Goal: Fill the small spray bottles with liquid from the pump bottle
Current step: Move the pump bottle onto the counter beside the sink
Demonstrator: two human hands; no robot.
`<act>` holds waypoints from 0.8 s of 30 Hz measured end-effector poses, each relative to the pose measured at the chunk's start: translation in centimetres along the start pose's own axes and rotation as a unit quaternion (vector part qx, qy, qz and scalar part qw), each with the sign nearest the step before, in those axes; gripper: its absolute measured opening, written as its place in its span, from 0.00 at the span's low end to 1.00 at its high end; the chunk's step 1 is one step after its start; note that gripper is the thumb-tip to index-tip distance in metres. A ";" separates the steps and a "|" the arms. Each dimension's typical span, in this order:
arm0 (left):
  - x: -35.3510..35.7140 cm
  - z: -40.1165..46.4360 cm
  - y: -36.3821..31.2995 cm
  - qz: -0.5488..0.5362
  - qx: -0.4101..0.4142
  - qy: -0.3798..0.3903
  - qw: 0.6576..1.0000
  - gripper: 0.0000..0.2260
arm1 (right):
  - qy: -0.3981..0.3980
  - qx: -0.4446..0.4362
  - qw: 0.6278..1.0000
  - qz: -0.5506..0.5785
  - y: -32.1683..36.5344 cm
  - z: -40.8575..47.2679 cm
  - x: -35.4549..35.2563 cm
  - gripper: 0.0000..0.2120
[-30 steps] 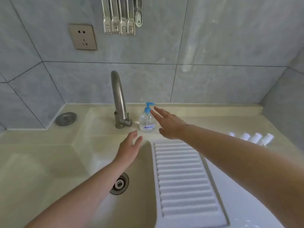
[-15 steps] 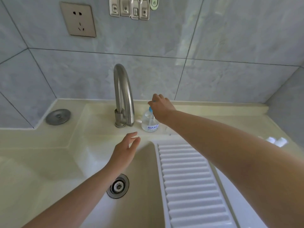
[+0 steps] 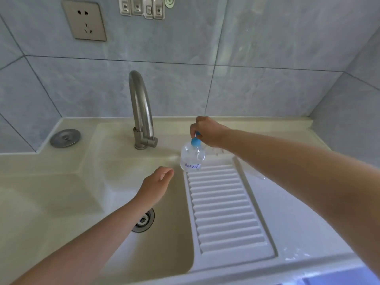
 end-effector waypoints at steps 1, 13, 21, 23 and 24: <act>0.6 -0.3 -0.7 0.007 0.008 0.004 1.000 0.15 | 0.024 -0.010 1.000 -0.010 0.2 -1.3 0.1 0.14; 13.2 -5.8 -10.6 0.040 0.112 0.083 0.989 0.14 | 0.121 0.003 0.992 -0.038 -4.8 -20.4 0.5 0.13; 22.3 -10.3 -14.1 -0.032 0.064 0.067 0.995 0.09 | 0.099 -0.016 0.993 -0.055 -10.4 -29.2 -0.2 0.12; 24.8 -11.8 -14.2 -0.063 0.033 0.047 0.996 0.08 | 0.094 -0.035 0.993 -0.058 -11.9 -30.8 0.0 0.12; 25.5 -12.3 -14.1 -0.066 0.025 0.041 0.997 0.08 | 0.089 -0.039 0.994 -0.059 -12.3 -31.0 0.1 0.13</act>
Point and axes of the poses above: each hand's wrist, its own z-axis towards the middle knuckle, its own x-axis out of the palm, y = z × x, the point moved 10 cm from there along z, towards the middle knuckle, and after that the axes turned 12 degrees about z, right-handed, at the moved point
